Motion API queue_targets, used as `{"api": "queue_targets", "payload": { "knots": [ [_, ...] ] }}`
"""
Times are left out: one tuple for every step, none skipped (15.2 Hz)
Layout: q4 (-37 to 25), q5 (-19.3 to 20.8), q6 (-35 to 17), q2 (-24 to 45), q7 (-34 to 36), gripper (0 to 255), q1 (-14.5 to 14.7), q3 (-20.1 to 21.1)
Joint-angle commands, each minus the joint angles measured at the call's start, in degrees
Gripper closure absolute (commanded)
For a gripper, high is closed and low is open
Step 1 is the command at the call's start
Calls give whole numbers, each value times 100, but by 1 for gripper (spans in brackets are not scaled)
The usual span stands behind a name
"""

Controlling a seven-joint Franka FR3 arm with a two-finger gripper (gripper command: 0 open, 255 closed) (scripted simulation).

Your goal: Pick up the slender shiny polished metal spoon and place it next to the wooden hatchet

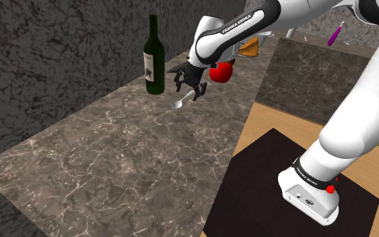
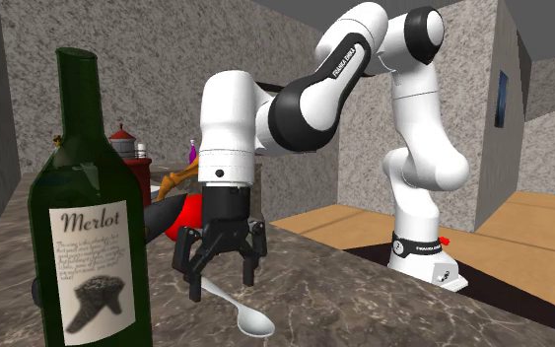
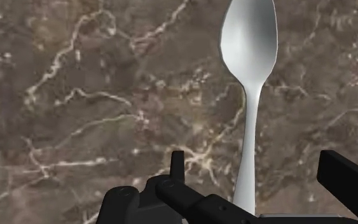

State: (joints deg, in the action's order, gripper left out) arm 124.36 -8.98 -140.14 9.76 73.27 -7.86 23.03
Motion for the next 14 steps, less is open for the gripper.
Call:
{"api": "queue_targets", "payload": {
  "knots": [
    [0, 0, 0, 0, 0, 255, 0, 0],
    [0, 0, 0, 0, 0, 255, 0, 0],
    [0, 0, 0, 0, 0, 255, 0, 0],
    [-2, 2, 0, 2, 3, 255, 2, 1],
    [-15, 7, 5, 10, 7, 255, 3, -1],
    [-36, 20, 7, 28, 28, 255, 13, 1],
    [-43, 21, 13, 31, 21, 255, 9, -2],
    [-42, 17, 19, 23, 18, 255, 6, -2],
    [-43, 14, 24, 20, 8, 255, 1, -4],
    [1, 0, -1, 0, 0, 255, 0, 0],
    [-22, -16, 71, -52, -3, 255, -6, 4],
    [-46, -32, 143, -103, -5, 255, -13, 8],
    [-73, -47, 216, -151, -6, 255, -19, 11],
    [-100, -61, 289, -200, -7, 255, -25, 13]
  ]
}}
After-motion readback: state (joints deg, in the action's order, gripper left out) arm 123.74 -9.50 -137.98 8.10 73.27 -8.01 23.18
